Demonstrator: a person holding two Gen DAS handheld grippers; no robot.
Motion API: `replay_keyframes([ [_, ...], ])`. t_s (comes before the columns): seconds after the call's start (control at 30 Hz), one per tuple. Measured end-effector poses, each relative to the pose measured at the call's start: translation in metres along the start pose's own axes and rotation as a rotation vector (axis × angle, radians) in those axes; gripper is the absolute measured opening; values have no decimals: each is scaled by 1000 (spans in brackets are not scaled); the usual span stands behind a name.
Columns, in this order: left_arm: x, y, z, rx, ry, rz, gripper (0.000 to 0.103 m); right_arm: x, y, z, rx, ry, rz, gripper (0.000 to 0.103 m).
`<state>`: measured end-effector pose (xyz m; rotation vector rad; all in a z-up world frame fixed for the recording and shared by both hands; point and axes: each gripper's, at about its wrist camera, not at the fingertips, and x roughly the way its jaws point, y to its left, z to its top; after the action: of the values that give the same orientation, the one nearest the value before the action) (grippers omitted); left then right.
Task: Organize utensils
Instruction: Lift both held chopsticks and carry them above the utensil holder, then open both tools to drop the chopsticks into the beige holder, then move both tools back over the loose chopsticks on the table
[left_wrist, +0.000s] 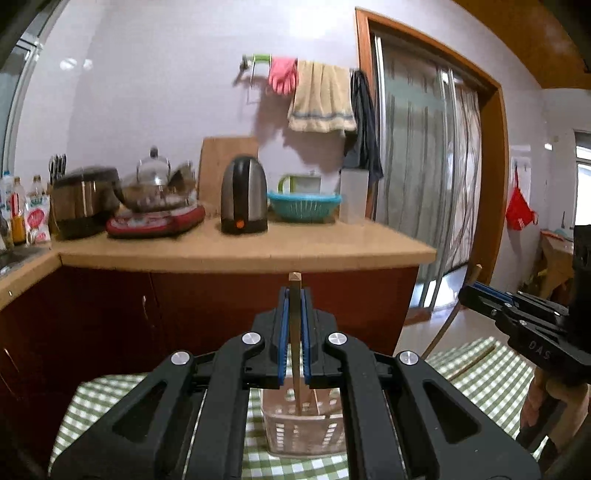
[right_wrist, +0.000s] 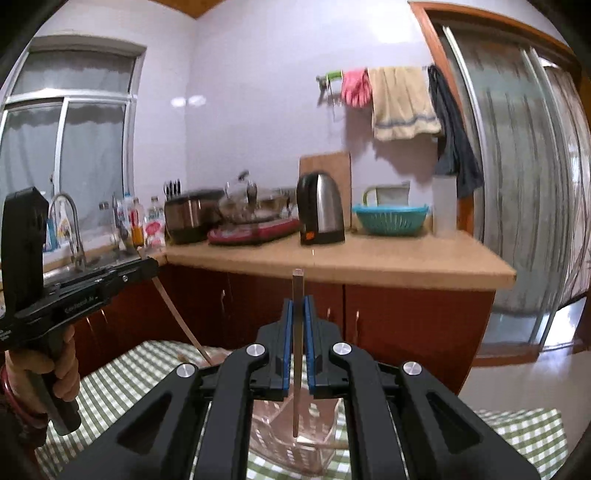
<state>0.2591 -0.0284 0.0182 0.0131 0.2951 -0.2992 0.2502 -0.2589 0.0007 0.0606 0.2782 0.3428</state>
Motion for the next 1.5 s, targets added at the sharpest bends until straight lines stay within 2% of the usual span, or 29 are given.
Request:
replay_keyframes([
  [0.2,22,3,-26,-6,88,-1,6,19,3,-23,-4,83,-1,7],
  [0.27,25,5,-31,-14,101,5,8,19,4,-25,-6,86,-4,7],
  [0.33,26,6,-34,-10,109,8,10,20,4,-22,-9,84,-6,13],
  [0.37,26,6,-34,-6,111,10,11,17,5,-21,-9,76,-9,26],
  [0.4,25,5,-35,-2,111,14,21,16,5,-20,-9,69,-11,37],
  [0.43,23,5,-35,-2,108,19,35,12,5,-18,-9,59,-17,39],
  [0.5,17,7,-34,-10,93,24,44,7,6,-15,-13,46,-22,42],
  [0.6,10,9,-33,-21,88,30,49,-6,8,-11,-18,26,-29,46],
  [0.7,4,11,-33,-25,88,36,51,-18,10,-9,-20,13,-33,50],
  [0.83,-7,10,-35,-24,86,49,55,-33,14,-8,-34,-3,-49,51],
  [1.03,-36,7,-46,-19,75,69,55,-65,19,-17,-21,-20,-55,51],
  [1.3,-84,-10,-90,-16,84,106,55,-105,37,-78,13,21,-66,51],
  [1.47,-107,-20,-121,-24,109,121,55,-121,46,-125,56,75,-63,51],
  [1.5,-111,-21,-129,-25,120,126,55,-126,52,-146,55,110,-61,50],
])
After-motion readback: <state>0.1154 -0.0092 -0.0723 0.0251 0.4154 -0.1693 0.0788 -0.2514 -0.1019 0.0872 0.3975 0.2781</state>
